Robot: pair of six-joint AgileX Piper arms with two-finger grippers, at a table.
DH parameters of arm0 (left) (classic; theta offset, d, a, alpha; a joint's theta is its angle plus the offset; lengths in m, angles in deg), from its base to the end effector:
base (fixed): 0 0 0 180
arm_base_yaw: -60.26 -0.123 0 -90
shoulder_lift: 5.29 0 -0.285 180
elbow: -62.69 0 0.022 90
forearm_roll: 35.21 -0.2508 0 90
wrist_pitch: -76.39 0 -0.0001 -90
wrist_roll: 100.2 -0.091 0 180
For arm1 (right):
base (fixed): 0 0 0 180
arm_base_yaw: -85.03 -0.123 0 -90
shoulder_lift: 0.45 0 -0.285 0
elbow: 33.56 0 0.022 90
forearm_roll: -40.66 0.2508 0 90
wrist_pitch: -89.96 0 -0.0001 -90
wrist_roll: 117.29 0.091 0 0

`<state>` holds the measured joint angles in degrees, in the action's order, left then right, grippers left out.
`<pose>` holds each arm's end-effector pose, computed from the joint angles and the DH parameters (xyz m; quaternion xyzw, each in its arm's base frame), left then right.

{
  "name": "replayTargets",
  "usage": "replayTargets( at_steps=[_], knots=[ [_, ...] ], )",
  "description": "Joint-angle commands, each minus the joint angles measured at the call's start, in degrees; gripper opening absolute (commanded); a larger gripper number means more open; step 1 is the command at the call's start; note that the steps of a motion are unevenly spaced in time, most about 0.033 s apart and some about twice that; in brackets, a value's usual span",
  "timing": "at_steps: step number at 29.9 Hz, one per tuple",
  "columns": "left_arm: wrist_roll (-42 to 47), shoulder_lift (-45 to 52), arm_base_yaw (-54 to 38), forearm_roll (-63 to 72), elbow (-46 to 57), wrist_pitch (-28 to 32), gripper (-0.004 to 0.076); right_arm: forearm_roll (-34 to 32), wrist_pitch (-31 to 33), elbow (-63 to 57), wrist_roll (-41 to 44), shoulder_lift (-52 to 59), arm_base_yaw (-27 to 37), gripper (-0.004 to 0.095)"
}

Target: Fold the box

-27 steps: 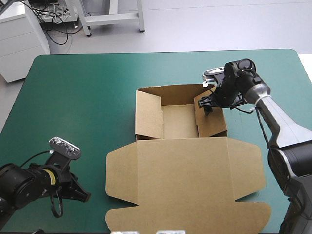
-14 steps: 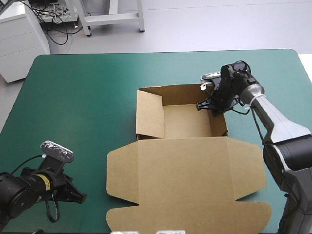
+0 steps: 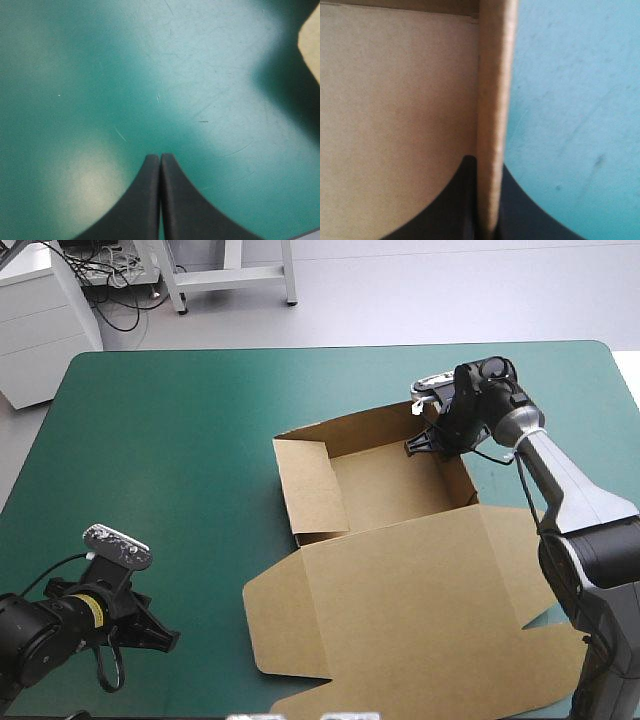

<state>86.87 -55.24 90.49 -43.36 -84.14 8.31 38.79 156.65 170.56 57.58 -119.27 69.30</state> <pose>0.0982 -0.0433 0.3141 0.2030 0.9446 -0.0126 0.2576 0.4032 0.1107 0.2878 -0.1825 0.9697 -0.0008 0.1624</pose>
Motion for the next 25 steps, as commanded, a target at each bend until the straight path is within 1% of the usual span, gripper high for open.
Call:
replayTargets(
  at_steps=[1, 5, 9, 17, 22, 25],
  knots=[
    [0.7, 0.1, 0.2, -0.5, -1.2, 1.3, -0.0032, -3.8, -0.7, 5.7, -3.6, 3.2, 1.6, -0.0023],
    [0.7, 0.1, 0.2, -0.5, -1.2, 1.1, -0.0032, -4.1, -0.9, 10.9, -4.5, 3.2, 5.3, -0.0023],
    [0.7, 0.1, 0.2, -0.7, -1.2, 1.1, -0.0032, -4.2, -1.7, 13.9, -4.5, 3.2, 11.6, -0.0023],
    [0.7, 0.1, 0.2, -1.3, -1.2, 0.7, -0.0032, -4.0, -3.2, 14.3, -4.2, 3.1, 26.1, -0.0023],
    [0.7, 0.1, 0.2, -2.4, -1.2, 0.8, -0.0032, -2.1, -3.6, 14.3, -4.3, 3.0, 32.4, -0.0023],
    [0.7, 0.1, 0.2, -2.3, -1.2, 0.8, -0.0032, -1.5, -3.4, 14.2, -4.5, 1.9, 35.0, -0.0023]
  ],
)
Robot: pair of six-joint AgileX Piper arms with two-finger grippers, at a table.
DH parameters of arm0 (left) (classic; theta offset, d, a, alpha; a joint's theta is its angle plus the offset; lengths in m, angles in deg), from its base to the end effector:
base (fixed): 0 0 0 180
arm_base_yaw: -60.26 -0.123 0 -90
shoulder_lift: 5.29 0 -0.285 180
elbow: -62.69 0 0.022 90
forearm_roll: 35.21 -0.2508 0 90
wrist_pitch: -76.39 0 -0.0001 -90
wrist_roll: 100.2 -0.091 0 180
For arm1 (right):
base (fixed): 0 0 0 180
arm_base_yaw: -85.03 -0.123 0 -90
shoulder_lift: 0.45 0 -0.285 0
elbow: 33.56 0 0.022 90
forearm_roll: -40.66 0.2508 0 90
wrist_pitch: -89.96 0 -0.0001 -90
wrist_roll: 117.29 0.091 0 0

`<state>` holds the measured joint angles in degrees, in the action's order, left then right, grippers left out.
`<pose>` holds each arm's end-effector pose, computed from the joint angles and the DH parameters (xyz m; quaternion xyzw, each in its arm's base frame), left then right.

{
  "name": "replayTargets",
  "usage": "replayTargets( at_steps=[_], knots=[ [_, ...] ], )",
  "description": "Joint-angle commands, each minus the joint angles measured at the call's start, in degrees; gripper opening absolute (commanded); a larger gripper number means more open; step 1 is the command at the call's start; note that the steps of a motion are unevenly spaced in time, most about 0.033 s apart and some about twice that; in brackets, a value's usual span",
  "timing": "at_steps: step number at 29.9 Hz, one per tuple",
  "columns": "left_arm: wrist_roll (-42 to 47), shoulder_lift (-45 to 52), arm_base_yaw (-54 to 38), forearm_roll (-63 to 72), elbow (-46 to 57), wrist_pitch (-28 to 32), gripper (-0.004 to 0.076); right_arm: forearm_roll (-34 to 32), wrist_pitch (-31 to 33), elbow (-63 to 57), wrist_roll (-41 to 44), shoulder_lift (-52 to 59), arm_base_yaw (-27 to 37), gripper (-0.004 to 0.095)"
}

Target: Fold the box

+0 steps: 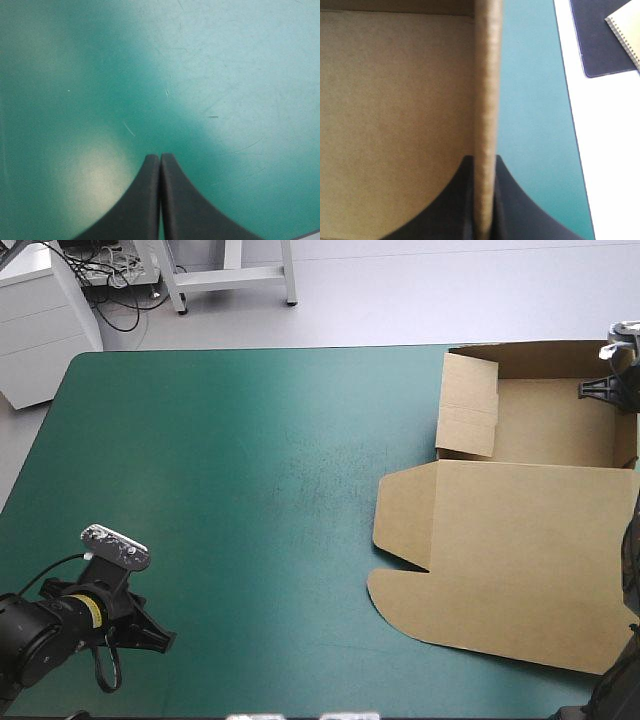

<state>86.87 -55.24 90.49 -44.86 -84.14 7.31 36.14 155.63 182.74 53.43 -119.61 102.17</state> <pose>0.0981 -0.0406 0.3137 0.2042 0.9455 0.0025 0.2535 0.4112 -0.1337 0.3475 0.0600 0.9599 -0.0999 0.2549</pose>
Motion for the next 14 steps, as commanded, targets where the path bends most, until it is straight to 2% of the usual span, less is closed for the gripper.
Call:
replayTargets(
  at_steps=[1, 5, 8, 10, 12, 14],
  knots=[
    [0.7, 0.1, 0.2, -0.8, -1.2, 1.8, -0.0032, 1.4, -2.2, 2.0, -0.3, 1.9, 2.6, -0.0023],
    [0.7, 0.1, 0.2, -0.8, -1.2, 1.3, -0.0032, 1.8, -1.8, 2.0, -0.6, -0.4, 4.3, -0.0013],
    [0.7, 0.1, 0.2, -0.8, -1.2, 0.6, -0.0032, 1.9, -1.6, 2.0, -0.5, -1.9, 5.1, 0.0078],
    [0.7, 0.1, 0.2, -0.8, -1.2, 0.2, -0.0032, 2.3, -1.1, 2.0, -0.7, -2.3, 5.5, 0.0204],
    [0.7, 0.1, 0.2, -0.8, -1.2, 0.1, -0.0032, 2.7, -1.1, 2.0, -1.6, -2.7, 5.8, 0.0381],
    [0.8, 0.1, 0.2, -0.8, -1.2, 0.1, -0.0032, 2.7, -1.2, 2.0, -1.8, -2.8, 6.2, 0.0607]
  ],
)
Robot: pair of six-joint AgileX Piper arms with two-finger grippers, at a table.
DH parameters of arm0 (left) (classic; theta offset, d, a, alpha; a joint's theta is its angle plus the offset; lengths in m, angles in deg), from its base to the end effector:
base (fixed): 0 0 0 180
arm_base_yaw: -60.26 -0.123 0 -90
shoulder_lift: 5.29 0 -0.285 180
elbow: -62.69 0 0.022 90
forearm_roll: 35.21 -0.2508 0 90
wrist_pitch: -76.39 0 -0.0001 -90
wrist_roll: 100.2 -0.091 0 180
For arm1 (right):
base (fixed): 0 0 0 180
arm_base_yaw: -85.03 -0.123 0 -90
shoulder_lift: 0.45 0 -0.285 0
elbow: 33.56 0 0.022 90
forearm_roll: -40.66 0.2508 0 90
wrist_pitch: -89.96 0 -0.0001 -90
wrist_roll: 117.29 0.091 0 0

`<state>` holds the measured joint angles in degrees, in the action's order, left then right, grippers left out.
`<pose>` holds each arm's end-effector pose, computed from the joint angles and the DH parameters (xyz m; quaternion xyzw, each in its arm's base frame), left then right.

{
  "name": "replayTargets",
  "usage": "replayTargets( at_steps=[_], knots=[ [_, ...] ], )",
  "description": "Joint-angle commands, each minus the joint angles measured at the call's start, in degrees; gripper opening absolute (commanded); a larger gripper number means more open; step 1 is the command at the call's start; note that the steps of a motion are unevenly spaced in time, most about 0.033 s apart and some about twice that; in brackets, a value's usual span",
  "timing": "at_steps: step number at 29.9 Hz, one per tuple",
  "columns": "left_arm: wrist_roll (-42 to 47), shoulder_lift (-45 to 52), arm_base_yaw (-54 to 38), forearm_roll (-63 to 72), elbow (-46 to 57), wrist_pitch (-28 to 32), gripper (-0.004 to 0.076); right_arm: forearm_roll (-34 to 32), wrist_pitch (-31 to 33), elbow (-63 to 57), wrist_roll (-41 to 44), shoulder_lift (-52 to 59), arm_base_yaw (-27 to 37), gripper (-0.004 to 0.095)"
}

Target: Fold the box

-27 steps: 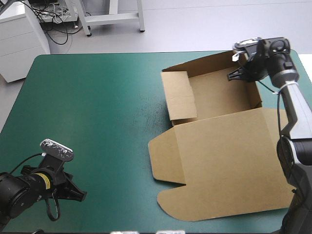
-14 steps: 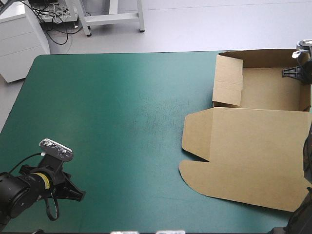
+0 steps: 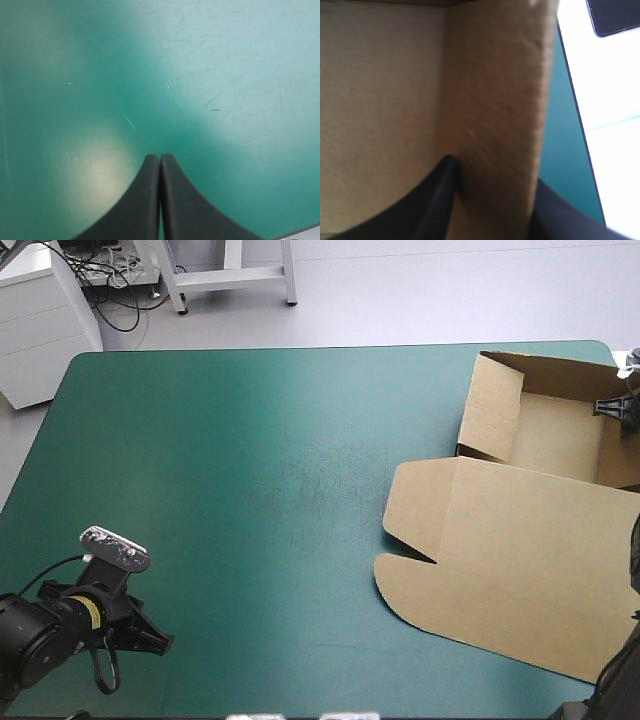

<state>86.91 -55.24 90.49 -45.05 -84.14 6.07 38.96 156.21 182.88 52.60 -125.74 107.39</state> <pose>0.0967 -0.0394 0.3129 0.2037 0.9481 0.0075 0.2441 0.4182 -0.1747 0.3001 0.1013 0.9711 -0.0742 0.2029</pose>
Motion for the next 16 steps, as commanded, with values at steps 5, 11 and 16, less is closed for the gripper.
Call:
replayTargets(
  at_steps=[5, 11, 16],
  knots=[
    [1.7, 0.1, 0.2, -0.5, -1.2, 1.3, -0.0032, -0.5, -1.4, 2.8, -0.1, 3.4, 1.5, 0.0889],
    [1.8, 0.1, 0.2, -0.3, -1.2, 1.0, -0.0032, 0.8, 0.8, 6.2, 0.3, 5.2, 1.6, 0.0886],
    [2.3, 0.1, 0.2, -0.4, -1.2, 0.9, -0.0032, 4.5, 3.5, 7.9, -1.9, 8.2, 1.6, 0.0859]
  ],
)
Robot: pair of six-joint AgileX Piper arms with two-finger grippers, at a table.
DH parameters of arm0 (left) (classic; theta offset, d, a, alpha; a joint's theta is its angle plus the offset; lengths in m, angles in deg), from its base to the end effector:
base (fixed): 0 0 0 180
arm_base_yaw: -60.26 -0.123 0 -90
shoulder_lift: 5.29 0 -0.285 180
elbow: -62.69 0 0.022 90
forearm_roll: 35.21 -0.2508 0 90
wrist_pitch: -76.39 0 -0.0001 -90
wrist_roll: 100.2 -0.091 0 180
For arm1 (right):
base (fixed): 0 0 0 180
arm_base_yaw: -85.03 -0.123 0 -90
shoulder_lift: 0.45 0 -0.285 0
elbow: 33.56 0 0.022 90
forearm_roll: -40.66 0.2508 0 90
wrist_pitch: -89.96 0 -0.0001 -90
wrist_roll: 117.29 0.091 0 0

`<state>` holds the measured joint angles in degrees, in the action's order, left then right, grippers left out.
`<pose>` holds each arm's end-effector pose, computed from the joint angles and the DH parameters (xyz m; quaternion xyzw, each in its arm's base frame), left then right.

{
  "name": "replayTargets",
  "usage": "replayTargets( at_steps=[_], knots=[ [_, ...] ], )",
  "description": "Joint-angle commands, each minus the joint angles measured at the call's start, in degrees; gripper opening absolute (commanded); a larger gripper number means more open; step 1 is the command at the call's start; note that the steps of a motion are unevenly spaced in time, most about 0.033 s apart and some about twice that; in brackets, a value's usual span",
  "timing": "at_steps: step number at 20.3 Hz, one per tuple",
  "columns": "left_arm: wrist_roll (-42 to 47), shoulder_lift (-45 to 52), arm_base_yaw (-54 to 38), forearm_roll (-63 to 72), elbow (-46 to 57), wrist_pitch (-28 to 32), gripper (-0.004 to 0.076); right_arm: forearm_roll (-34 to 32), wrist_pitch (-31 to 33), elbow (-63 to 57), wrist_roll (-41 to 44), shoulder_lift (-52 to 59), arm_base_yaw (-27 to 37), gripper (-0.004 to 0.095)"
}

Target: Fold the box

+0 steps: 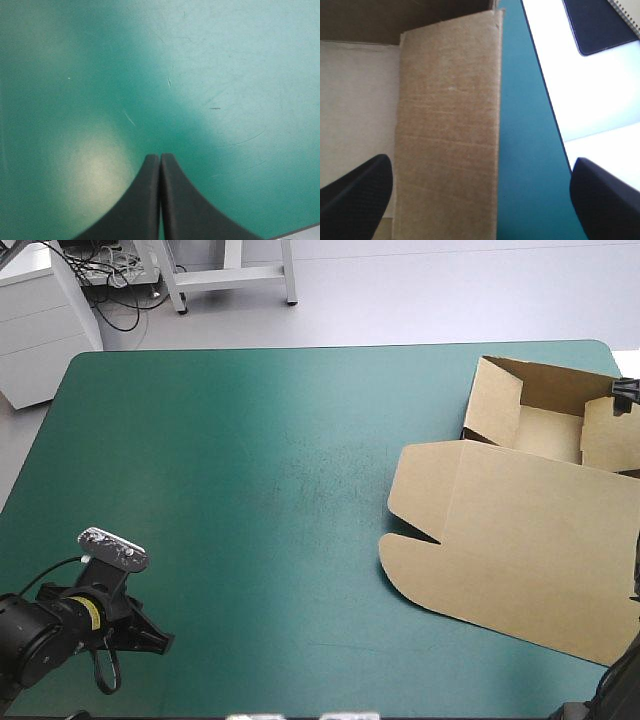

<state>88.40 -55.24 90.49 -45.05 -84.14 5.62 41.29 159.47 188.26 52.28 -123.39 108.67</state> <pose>0.0962 -0.0391 0.3125 0.1912 0.9516 0.0056 0.2406 0.4070 -0.1771 0.3433 0.1118 0.9608 -0.0690 0.2440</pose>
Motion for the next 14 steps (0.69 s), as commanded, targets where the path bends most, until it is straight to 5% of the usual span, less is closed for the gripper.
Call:
replayTargets(
  at_steps=[1, 4, 9, 14],
  knots=[
    [0.8, 0.1, 0.2, -0.4, -1.2, 1.3, -0.0032, 3.2, 1.0, 2.5, -2.4, 6.7, 0.3, 0.0836],
    [0.8, 0.1, 0.2, -0.4, -1.2, 1.3, -0.0032, 7.1, 2.0, 2.5, -3.1, 9.4, 0.3, 0.0674],
    [0.8, 0.1, 0.2, -0.3, -1.2, 2.9, -0.0032, 17.4, 2.0, 2.1, -3.9, 15.7, -0.2, -0.0029],
    [0.8, 0.1, 0.2, -0.3, -1.2, 4.6, -0.0032, 17.2, 2.0, -4.6, -6.2, 22.8, -6.1, -0.0014]
  ],
)
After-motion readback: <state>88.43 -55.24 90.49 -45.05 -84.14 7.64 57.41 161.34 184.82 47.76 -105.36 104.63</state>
